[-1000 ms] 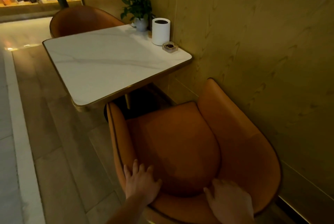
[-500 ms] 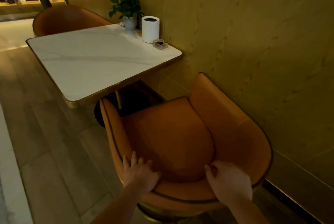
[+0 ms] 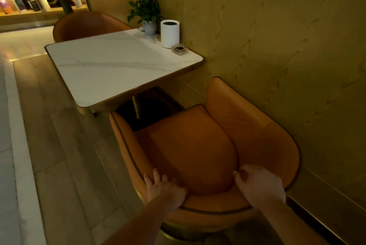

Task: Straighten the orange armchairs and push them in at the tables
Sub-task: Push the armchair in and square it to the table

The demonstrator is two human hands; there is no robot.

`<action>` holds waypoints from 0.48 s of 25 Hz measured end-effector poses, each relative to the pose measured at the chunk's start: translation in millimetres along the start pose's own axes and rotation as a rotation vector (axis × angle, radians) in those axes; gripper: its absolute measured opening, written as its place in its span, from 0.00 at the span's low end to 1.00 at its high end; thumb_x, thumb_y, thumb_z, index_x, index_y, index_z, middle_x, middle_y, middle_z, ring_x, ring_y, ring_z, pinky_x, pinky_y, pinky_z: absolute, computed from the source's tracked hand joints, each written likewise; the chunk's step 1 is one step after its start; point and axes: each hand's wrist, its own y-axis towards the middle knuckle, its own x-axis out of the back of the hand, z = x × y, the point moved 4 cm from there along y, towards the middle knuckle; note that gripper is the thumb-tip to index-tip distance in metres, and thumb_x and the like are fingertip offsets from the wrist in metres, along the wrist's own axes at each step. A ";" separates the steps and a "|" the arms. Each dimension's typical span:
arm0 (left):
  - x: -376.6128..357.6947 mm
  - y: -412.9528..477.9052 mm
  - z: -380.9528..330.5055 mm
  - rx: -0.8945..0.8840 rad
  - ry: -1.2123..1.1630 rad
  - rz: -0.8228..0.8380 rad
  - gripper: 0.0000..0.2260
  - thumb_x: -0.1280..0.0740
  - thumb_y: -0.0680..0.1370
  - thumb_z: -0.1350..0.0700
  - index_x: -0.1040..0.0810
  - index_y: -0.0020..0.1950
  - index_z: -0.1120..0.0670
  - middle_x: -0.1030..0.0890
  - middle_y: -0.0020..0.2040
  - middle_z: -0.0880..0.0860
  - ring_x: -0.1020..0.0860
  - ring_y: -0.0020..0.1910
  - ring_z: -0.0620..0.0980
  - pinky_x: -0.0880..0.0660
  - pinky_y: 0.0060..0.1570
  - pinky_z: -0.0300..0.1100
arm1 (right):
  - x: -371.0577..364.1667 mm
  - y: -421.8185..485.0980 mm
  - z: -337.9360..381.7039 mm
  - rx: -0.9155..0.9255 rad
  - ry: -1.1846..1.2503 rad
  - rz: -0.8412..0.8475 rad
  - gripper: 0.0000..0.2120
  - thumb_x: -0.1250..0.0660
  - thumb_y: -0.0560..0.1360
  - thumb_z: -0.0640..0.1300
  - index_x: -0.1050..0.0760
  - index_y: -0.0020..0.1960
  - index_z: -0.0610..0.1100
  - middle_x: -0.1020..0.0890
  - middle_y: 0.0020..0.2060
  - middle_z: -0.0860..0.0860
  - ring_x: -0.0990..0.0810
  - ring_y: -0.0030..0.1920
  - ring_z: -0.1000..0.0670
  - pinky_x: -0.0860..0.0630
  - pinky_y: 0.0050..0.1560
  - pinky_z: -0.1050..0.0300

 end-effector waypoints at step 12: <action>15.0 18.7 -20.7 0.031 -0.036 0.011 0.30 0.55 0.78 0.35 0.40 0.79 0.44 0.48 0.81 0.56 0.62 0.78 0.65 0.66 0.69 0.72 | 14.3 40.1 -14.7 0.060 0.038 -0.046 0.19 0.45 0.80 0.63 0.24 0.62 0.56 0.21 0.55 0.56 0.24 0.48 0.56 0.32 0.42 0.59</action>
